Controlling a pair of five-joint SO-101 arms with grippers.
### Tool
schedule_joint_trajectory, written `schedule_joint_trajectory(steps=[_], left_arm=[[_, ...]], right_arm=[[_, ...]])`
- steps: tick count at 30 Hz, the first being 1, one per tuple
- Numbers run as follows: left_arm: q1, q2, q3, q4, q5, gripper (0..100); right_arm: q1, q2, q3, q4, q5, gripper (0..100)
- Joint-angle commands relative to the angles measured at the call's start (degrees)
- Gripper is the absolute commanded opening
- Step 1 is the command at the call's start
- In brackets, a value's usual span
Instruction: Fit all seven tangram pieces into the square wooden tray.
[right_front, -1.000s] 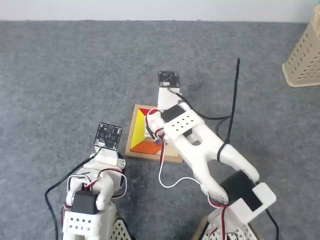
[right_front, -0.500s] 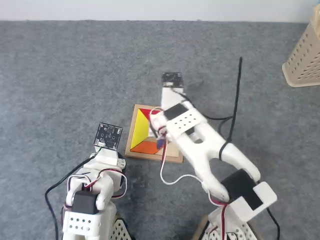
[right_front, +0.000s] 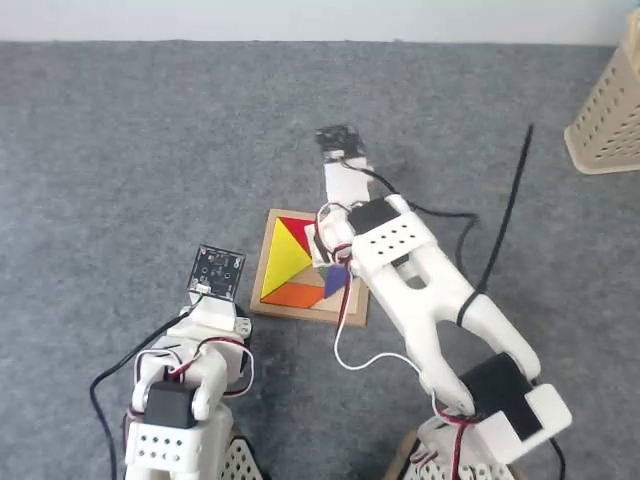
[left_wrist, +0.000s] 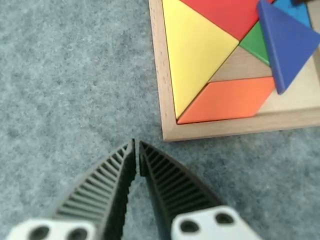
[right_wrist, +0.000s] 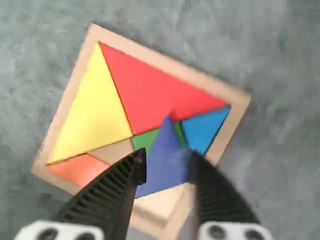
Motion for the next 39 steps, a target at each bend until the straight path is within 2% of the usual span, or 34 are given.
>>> schedule_joint_trajectory(steps=[1, 9, 20, 25, 29, 39], left_arm=[[-0.1, -1.1, -1.1, 0.4, 0.4, 1], [-0.1, -1.1, -1.1, 0.4, 0.4, 1], [-0.1, -1.1, -1.1, 0.4, 0.4, 1], [-0.1, -1.1, -1.1, 0.4, 0.4, 1], [-0.1, -1.1, -1.1, 0.4, 0.4, 1], [-0.1, -1.1, -1.1, 0.4, 0.4, 1]], right_arm=[[1.4, -0.9, -1.4, -3.6, 8.1, 3.3], [4.5, 7.6, -1.5, -6.8, 8.3, 0.7], [4.2, 7.6, -1.4, 3.5, 7.7, 0.7], [3.8, 7.1, 0.5, 4.0, 5.0, 0.7], [1.5, 2.2, 4.1, 3.8, 4.7, 0.7], [1.4, -16.3, 17.1, -4.7, 4.8, 0.7]])
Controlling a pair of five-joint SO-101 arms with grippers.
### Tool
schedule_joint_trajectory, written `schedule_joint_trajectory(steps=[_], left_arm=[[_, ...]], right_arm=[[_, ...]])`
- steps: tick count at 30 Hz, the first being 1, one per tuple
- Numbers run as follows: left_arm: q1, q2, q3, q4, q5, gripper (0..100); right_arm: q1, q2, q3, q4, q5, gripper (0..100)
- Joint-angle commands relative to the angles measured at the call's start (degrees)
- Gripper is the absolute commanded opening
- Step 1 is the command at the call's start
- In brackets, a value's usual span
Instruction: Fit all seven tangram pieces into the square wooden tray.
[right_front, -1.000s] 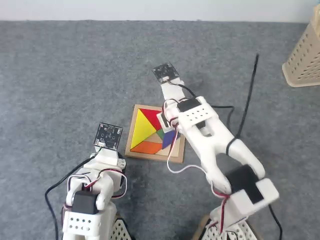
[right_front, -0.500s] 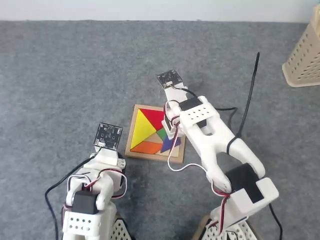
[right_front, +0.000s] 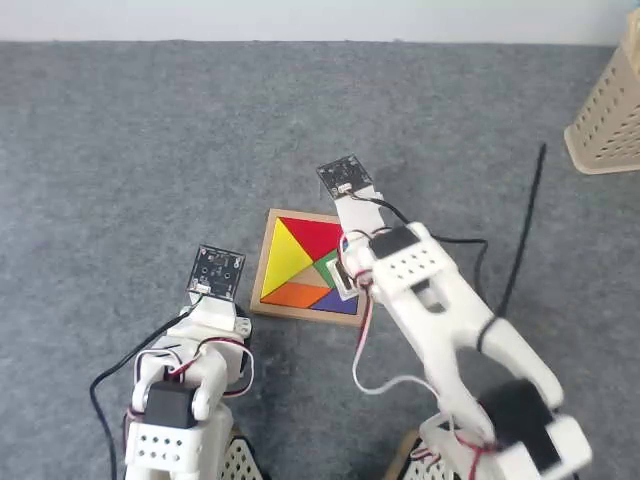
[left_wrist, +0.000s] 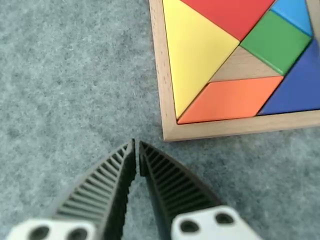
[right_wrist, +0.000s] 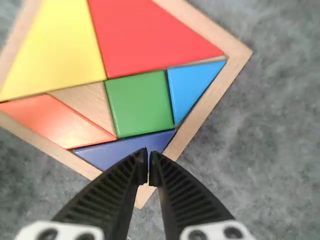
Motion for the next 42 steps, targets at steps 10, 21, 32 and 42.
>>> schedule_joint_trajectory(steps=[10, 21, 32, 42], left_arm=[[-0.1, -1.1, -1.1, 0.4, 0.4, 1], [-0.1, -1.1, -1.1, 0.4, 0.4, 1], [-0.1, -1.1, -1.1, 0.4, 0.4, 1], [-0.1, -1.1, -1.1, 0.4, 0.4, 1]], right_arm=[[-0.3, -6.3, 6.9, -14.1, -0.4, 0.7], [0.3, -22.6, 15.2, -14.8, 1.8, 0.7], [11.5, -45.6, 30.3, -14.6, 2.0, 0.7], [22.6, -63.0, 45.4, -14.1, 2.9, 0.9]])
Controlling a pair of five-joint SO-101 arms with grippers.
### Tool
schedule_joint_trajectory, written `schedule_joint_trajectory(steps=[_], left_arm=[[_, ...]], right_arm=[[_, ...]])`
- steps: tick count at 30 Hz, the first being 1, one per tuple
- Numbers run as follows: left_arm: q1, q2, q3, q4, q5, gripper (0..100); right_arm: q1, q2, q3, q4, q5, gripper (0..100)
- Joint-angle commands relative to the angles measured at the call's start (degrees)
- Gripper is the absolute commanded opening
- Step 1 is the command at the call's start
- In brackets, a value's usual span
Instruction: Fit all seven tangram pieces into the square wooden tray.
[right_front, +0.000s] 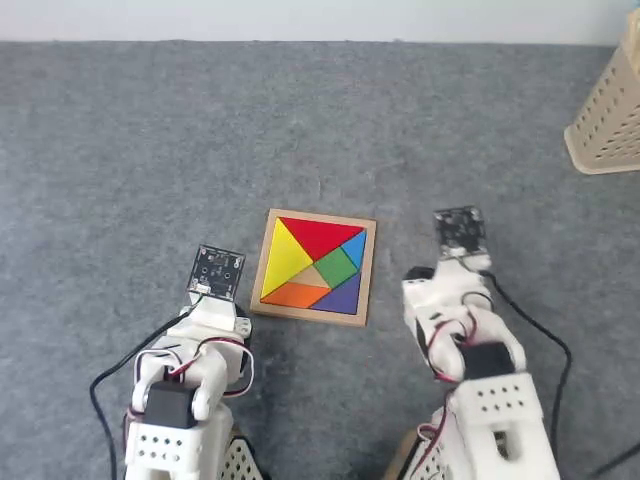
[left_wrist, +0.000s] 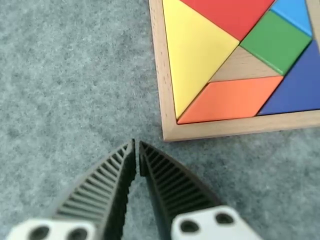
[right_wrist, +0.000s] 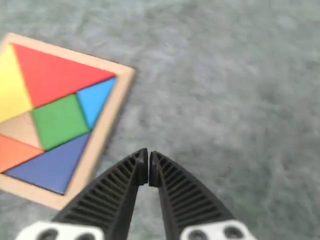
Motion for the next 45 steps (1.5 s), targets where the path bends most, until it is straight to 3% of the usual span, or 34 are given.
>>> schedule_joint_trajectory(steps=[1, 12, 17, 45], left_arm=[[-0.1, -1.1, -1.1, 0.4, 0.4, 1], [-0.1, -1.1, -1.1, 0.4, 0.4, 1], [-0.1, -1.1, -1.1, 0.4, 0.4, 1], [-0.1, -1.1, -1.1, 0.4, 0.4, 1]], right_arm=[[3.8, -7.9, 1.6, -0.5, 3.4, 0.9], [5.3, -28.7, 11.2, -0.3, 6.2, 0.9], [5.3, -35.6, 12.5, 6.3, 6.3, 0.9], [5.3, -34.8, 13.1, 7.5, 6.3, 0.9]])
